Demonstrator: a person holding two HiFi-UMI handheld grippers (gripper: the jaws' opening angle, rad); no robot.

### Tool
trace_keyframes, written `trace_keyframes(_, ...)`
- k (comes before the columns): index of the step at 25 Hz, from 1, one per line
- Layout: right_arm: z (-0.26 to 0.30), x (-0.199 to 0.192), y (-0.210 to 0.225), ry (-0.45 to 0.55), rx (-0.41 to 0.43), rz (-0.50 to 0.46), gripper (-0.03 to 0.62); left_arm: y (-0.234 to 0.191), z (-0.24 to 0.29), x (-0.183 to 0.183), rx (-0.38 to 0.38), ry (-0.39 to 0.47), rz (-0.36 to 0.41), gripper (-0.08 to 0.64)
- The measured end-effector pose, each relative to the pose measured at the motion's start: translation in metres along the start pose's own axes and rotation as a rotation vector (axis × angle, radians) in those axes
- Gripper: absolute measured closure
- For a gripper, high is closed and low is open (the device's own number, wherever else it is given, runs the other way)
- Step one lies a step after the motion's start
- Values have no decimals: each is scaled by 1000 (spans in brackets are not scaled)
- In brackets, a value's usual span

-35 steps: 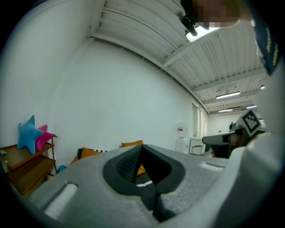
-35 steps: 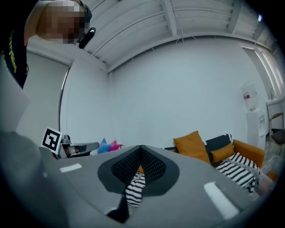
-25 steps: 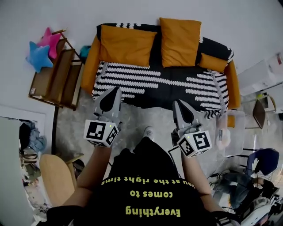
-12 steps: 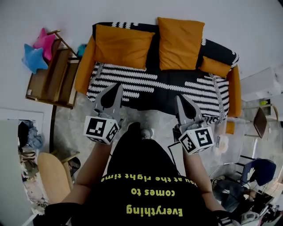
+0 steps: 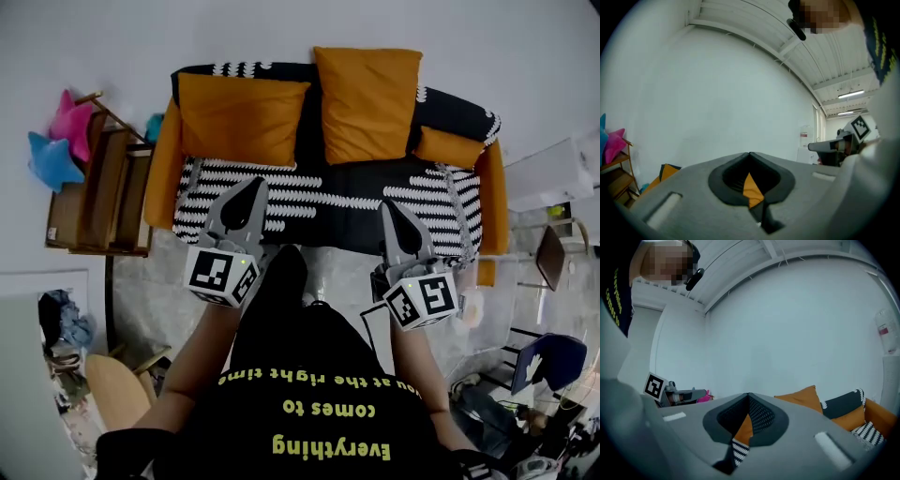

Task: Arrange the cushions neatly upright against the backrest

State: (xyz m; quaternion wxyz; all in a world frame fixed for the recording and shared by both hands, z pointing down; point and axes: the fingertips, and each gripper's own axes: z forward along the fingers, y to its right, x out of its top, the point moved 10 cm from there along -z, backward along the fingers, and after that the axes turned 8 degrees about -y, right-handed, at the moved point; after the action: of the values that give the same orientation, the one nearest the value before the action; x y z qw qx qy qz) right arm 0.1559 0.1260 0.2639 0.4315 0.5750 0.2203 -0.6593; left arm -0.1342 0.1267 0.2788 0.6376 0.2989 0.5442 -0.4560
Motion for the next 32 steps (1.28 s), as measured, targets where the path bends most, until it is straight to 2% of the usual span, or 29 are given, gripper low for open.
trace_keyframes(4,54,10,26,-18,-23,19,581,-30,56,15,-33,-1,21,561)
trace_keyframes(9,135,27,50,-71,-12,-7,581,-83,133,38,-67,2,36,561)
trace_keyframes(14,187,33,83,-93,-76,34,581,-119,209,53,-139,-25,67,561)
trace_keyframes(18,208,24,108,-118,-125,80,581,-129,256,64,-193,-32,79,561)
trace_keyframes(22,223,19,131,-137,-142,102,581,-130,288,62,-204,-45,68,561)
trace_keyframes(32,259,9,183,-189,-55,114,581,-116,337,48,-166,-114,65,561)
